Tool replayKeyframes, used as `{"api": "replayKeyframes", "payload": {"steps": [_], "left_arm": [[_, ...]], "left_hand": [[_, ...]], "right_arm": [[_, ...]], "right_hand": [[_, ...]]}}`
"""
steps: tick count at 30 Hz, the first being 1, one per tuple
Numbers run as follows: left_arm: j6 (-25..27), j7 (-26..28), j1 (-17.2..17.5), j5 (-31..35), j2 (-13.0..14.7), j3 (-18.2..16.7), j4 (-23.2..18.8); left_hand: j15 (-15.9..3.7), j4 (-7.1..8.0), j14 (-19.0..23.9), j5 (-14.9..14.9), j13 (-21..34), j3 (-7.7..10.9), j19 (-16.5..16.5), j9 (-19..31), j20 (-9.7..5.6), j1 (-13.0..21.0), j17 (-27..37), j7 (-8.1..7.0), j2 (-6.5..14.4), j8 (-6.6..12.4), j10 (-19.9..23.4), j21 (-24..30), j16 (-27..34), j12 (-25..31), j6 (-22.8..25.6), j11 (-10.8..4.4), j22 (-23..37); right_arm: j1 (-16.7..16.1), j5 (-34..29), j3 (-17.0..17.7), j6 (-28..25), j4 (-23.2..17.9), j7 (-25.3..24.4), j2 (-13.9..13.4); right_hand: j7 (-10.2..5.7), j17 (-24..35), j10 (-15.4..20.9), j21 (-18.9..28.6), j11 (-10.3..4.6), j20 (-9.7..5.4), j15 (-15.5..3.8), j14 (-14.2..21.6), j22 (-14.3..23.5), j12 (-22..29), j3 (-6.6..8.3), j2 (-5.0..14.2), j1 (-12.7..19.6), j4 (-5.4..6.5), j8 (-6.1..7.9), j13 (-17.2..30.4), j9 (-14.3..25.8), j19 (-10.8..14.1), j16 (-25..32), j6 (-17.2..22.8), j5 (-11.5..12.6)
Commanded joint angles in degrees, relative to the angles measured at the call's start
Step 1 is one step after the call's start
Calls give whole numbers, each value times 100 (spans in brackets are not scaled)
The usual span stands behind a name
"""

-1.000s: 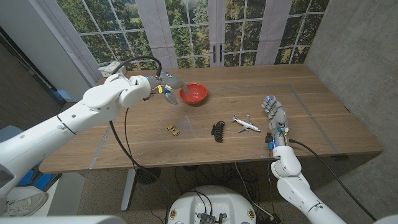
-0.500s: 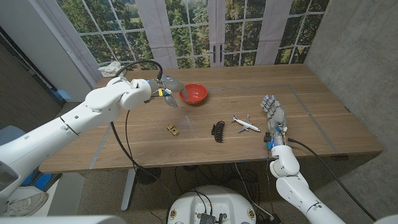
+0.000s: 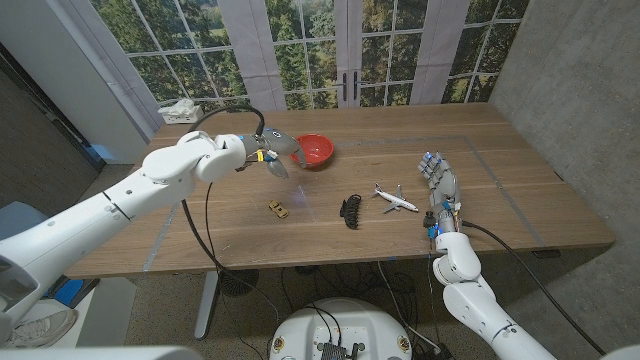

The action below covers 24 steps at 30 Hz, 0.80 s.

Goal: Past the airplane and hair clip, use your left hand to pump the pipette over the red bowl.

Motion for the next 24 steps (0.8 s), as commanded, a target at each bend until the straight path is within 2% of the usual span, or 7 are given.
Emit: {"api": "replayKeyframes", "payload": {"steps": [1,6,11,24], "left_arm": [[-216,391,-6,157,-76,102,229],[-298,507,-5,260,-95,169,326],[-394,937,64,412,-90,191,455],[-494,953,-4,371,-157,301,702]], "left_hand": [[-729,-1,98,4,30,-75,98,6,-21,92,23,0,-39,17,85,-11,32,39,71,14,17],[-799,11,197,-2,34,-185,213,14,-51,136,24,5,-95,56,195,-32,51,42,174,14,18],[-826,21,290,8,38,-292,306,25,-84,158,25,24,-143,92,289,-54,65,44,258,12,20],[-862,59,412,22,42,-433,439,11,-97,160,30,53,-131,120,427,-83,74,48,384,11,25]], "right_arm": [[32,28,10,16,47,21,3],[38,19,16,12,56,17,-7],[65,41,11,-13,77,58,-28],[118,39,4,-60,99,53,-38]], "right_hand": [[-10,10,42,-14,-10,-11,-3,29,9,35,-20,-32,-16,-20,49,26,15,49,41,65,39],[-7,12,50,-20,1,-8,-16,21,9,37,-24,-34,-23,-22,51,30,16,49,40,78,38],[-1,15,59,-27,3,-4,-4,28,10,40,-28,-36,-30,-23,51,35,16,48,45,87,37],[3,23,74,-47,6,1,4,23,11,43,-38,-38,-50,-26,55,48,18,48,48,127,34]]}}
